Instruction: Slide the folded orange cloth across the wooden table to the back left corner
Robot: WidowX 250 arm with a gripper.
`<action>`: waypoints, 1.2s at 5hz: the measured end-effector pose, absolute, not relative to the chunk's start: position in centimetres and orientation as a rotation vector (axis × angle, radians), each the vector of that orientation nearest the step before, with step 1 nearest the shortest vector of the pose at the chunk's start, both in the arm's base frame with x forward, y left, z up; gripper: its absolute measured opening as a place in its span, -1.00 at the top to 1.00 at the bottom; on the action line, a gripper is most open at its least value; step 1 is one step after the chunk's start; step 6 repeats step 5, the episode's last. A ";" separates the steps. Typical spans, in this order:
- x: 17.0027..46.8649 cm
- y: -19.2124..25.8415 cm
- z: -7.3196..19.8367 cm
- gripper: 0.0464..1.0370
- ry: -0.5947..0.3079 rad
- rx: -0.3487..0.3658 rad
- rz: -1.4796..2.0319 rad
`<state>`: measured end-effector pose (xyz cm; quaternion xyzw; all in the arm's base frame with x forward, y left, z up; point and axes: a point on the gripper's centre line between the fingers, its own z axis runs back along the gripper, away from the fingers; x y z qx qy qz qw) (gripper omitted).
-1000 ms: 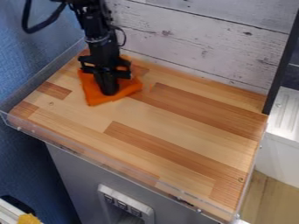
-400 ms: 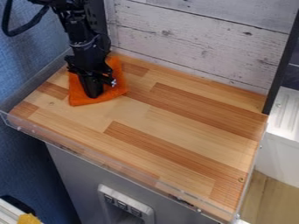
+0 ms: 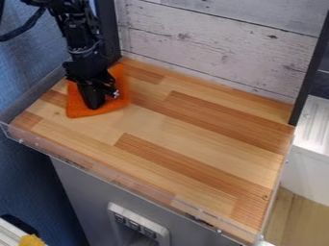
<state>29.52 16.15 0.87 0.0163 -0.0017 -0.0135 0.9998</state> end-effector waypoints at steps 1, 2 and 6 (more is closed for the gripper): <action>28.8 16.2 1.1 0.64 0.042 0.010 -0.018; 29.0 14.7 1.8 0.14 0.074 -0.013 0.006; 33.7 3.6 7.1 -0.92 0.026 0.001 -0.005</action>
